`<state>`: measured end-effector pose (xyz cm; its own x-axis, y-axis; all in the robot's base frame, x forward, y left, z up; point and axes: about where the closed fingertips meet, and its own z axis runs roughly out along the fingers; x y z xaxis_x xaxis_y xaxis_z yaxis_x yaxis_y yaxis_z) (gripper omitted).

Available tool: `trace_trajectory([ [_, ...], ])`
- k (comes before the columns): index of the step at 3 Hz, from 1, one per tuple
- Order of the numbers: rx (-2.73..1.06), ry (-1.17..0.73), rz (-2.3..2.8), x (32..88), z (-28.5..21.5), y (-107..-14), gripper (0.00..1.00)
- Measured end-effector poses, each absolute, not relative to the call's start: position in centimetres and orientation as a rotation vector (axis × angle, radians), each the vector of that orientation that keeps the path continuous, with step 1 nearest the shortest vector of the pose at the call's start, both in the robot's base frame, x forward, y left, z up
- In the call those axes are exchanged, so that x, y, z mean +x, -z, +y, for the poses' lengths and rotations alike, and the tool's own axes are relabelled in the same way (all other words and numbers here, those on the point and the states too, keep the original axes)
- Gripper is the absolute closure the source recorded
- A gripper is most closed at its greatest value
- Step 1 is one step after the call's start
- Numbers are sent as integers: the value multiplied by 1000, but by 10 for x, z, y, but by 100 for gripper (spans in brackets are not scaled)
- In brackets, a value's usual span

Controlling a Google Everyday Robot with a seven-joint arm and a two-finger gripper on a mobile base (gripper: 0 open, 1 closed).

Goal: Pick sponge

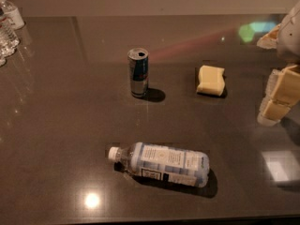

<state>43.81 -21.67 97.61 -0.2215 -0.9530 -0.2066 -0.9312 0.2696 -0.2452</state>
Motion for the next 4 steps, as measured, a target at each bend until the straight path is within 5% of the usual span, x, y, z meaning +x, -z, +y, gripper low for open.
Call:
trace_trajectory([
  [4,-1609,-40,2181,492,-233,-958,0],
])
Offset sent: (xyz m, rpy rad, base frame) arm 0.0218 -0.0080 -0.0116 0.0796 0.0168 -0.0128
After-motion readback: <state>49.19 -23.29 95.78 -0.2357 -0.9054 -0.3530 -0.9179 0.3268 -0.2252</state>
